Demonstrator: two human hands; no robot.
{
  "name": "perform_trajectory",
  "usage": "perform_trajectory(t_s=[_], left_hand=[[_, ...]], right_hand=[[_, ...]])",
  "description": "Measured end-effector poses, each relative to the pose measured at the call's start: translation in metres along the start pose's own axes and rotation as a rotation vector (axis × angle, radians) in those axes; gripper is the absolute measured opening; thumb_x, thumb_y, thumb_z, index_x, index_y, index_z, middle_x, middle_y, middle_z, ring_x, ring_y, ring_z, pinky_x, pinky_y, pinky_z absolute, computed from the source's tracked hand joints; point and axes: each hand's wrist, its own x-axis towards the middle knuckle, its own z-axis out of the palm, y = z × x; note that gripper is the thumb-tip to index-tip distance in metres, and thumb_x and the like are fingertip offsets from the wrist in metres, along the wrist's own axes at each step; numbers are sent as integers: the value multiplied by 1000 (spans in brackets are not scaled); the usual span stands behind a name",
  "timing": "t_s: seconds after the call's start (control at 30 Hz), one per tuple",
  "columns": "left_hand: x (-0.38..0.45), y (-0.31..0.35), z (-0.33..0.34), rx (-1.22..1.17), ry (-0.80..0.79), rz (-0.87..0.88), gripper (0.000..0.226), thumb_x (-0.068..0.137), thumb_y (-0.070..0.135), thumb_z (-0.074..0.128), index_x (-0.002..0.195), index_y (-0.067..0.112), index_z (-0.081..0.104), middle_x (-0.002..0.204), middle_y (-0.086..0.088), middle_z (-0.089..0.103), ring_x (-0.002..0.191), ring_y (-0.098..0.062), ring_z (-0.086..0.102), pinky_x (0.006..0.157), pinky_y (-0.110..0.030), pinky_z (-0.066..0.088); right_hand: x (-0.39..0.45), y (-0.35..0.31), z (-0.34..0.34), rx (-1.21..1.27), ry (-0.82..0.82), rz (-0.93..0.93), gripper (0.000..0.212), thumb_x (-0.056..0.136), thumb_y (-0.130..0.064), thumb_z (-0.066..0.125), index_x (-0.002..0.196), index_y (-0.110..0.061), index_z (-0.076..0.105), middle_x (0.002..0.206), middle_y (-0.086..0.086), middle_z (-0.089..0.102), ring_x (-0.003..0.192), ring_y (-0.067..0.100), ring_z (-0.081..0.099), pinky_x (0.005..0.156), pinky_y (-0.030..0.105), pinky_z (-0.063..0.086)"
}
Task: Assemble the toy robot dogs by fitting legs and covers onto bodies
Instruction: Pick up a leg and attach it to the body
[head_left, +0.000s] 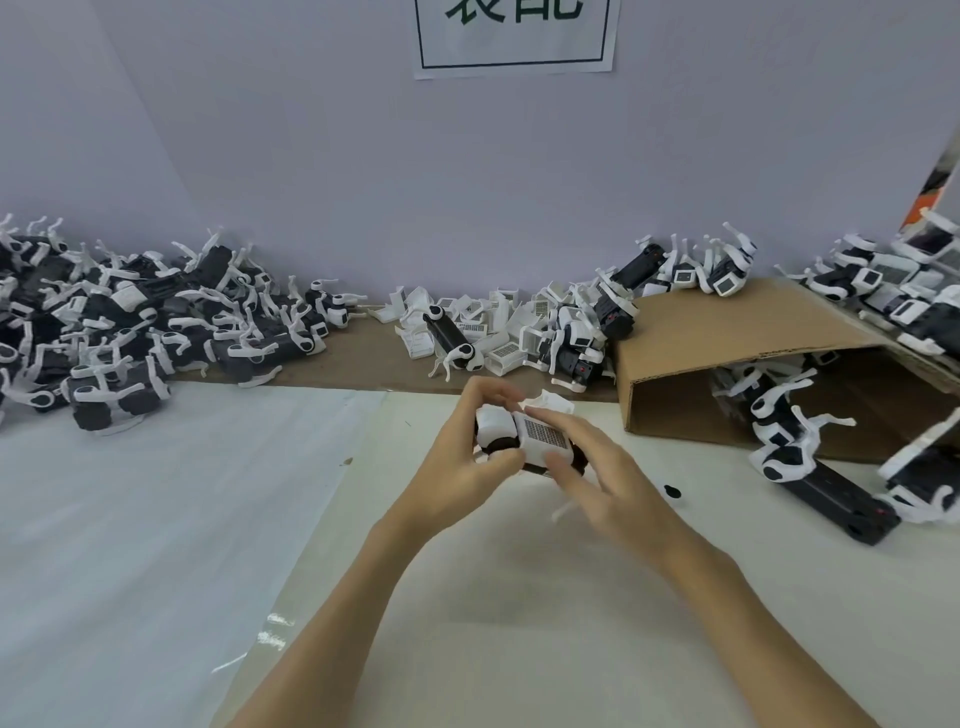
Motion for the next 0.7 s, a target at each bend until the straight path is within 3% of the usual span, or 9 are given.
perform_trajectory(t_s=[0.1, 0.2, 0.27, 0.33, 0.47, 0.6, 0.7], left_hand=[[-3, 1, -3, 49, -51, 84, 37, 86, 16, 61, 121, 21, 52, 108, 5, 56, 83, -12, 57, 69, -23, 46], [1, -4, -9, 270, 14, 163, 42, 96, 51, 65, 129, 28, 56, 126, 10, 53, 120, -15, 59, 101, -28, 47], [4, -6, -11, 376, 92, 156, 46, 96, 56, 69, 132, 30, 56, 131, 15, 54, 129, -14, 55, 111, -39, 44], [5, -8, -11, 327, 80, 99, 41, 96, 47, 76, 129, 30, 59, 127, 17, 63, 124, -13, 60, 108, -43, 48], [8, -7, -16, 169, -1, 73, 37, 94, 27, 83, 126, 26, 65, 119, 14, 72, 114, -13, 67, 93, -20, 51], [7, -4, -16, 183, -34, 155, 40, 92, 20, 85, 126, 23, 65, 114, 14, 69, 107, -17, 67, 89, -15, 47], [8, -8, -14, 166, -35, 159, 39, 91, 21, 85, 124, 24, 65, 113, 13, 69, 105, -19, 67, 88, -20, 50]], right_hand=[[-1, 5, -10, -17, -54, 57, 33, 101, -43, 61, 134, -37, 59, 128, -21, 65, 124, -1, 57, 90, 3, 42], [-2, 7, -12, -34, 18, 59, 32, 92, -50, 69, 120, -36, 59, 113, -24, 67, 110, -2, 63, 80, 7, 48], [-1, 7, -8, -136, 130, -15, 38, 88, -43, 79, 119, -33, 58, 112, -21, 65, 109, 5, 62, 84, 17, 50], [1, 7, -1, -352, 241, -159, 49, 80, -31, 89, 120, -24, 60, 117, -16, 62, 113, 13, 55, 93, 31, 46], [2, 7, 2, -534, 274, -269, 62, 79, -33, 90, 131, -17, 61, 125, -8, 63, 120, 17, 52, 101, 38, 38], [0, 9, -2, -546, 237, -263, 42, 95, -43, 70, 128, -16, 67, 122, -7, 66, 118, 20, 58, 101, 44, 39], [0, 8, -2, -587, 259, -258, 32, 95, -33, 71, 119, -12, 71, 112, -2, 68, 111, 26, 62, 97, 43, 40]])
